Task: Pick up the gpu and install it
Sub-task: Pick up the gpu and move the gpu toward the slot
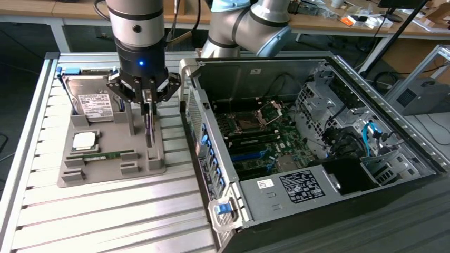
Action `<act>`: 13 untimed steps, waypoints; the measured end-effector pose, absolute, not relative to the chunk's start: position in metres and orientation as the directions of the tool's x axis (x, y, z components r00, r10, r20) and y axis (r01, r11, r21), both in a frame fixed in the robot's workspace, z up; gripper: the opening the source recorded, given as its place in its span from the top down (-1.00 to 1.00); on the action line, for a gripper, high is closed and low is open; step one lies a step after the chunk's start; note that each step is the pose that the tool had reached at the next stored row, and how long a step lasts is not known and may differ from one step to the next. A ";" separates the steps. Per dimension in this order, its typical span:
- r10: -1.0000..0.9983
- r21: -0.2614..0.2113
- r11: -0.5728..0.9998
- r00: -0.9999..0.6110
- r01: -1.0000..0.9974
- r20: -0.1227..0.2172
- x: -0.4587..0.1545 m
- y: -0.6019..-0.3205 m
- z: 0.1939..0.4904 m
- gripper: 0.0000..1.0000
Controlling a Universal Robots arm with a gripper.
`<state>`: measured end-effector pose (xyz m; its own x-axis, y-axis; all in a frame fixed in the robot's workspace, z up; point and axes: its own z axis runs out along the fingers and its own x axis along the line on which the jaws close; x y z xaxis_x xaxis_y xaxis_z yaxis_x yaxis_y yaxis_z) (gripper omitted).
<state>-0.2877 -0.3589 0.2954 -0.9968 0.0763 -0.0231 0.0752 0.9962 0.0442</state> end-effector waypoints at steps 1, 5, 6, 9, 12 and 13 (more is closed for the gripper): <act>0.076 0.044 0.996 -0.997 0.075 -0.023 -0.288 -0.359 0.296 0.45; 0.076 0.044 0.996 -0.997 0.075 -0.023 -0.288 -0.359 0.298 0.45; 0.076 0.044 0.996 -0.997 0.075 -0.023 -0.288 -0.359 0.299 0.45; 0.076 0.045 0.996 -0.997 0.075 -0.023 -0.288 -0.359 0.301 0.45; 0.076 0.045 0.996 -0.997 0.075 -0.023 -0.288 -0.359 0.304 0.45; 0.076 0.045 0.996 -0.997 0.075 -0.023 -0.288 -0.359 0.305 0.45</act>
